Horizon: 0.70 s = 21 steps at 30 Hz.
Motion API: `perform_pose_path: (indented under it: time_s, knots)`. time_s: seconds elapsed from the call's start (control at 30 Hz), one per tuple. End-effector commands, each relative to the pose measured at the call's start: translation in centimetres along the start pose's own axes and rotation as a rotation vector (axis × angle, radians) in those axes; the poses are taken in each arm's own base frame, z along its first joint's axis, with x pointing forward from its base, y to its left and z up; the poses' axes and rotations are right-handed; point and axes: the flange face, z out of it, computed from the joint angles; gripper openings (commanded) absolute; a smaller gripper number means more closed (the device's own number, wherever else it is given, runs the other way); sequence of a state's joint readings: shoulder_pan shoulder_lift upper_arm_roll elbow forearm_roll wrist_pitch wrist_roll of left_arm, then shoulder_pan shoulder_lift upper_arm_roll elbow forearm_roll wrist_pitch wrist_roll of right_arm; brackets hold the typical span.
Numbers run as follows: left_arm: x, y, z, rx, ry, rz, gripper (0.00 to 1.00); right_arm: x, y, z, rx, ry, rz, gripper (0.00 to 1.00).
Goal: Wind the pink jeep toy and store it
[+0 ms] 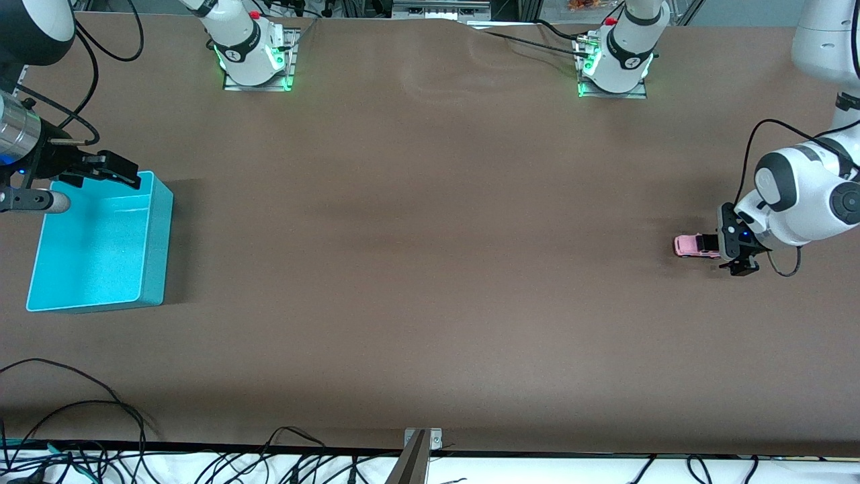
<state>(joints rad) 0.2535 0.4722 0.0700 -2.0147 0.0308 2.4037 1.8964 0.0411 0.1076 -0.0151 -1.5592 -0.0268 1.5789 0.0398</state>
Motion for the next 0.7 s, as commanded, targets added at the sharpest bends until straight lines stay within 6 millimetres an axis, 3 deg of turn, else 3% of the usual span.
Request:
perform_pose_path:
  time_s: [0.0,0.33,0.5,0.67]
  knots:
    - [-0.2,-1.5,-4.5,-0.051,0.013,-0.008,1.0,-0.8,0.6,-0.3,-0.012,0.011,0.009,1.0]
    - [0.4,-2.7,-15.8,0.046,-0.013,0.0,1.0,-1.3,0.5,0.1,-0.008,0.01,0.007,1.0]
    - [3.0,-2.8,-21.9,0.142,-0.048,-0.007,1.0,-1.3,0.4,0.4,-0.007,0.005,0.005,1.0]
    - [5.7,-2.1,-26.7,0.217,-0.061,-0.006,1.0,-2.0,0.0,1.3,-0.007,0.007,0.0,1.0]
